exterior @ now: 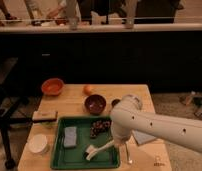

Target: Wipe tray with brush

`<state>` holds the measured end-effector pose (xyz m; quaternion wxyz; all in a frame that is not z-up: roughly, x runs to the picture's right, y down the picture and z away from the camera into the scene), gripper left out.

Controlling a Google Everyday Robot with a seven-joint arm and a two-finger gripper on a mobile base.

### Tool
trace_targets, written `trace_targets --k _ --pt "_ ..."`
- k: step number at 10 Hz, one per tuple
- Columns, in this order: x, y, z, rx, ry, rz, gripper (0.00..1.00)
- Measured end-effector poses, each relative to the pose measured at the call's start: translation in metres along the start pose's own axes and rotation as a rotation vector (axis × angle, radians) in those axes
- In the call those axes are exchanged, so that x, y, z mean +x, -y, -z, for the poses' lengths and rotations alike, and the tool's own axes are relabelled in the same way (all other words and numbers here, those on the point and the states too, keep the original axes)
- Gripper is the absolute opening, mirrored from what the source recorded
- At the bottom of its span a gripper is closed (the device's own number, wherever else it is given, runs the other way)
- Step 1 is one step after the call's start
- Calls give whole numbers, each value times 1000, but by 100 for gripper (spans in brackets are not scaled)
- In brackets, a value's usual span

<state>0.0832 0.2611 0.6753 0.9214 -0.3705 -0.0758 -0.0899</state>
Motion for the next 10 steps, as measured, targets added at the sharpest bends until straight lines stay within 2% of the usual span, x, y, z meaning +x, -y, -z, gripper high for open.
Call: trace_targets --k 2,3,6,7,10 --pt "10 -13 -8 -20 1 -10 0" --pt "26 -13 -12 -25 3 -41 0" --pt "49 6 -15 -29 -19 -82 0" --pt "55 20 -12 -25 -30 -94 0" --pt "43 32 -6 -19 -40 -64 0"
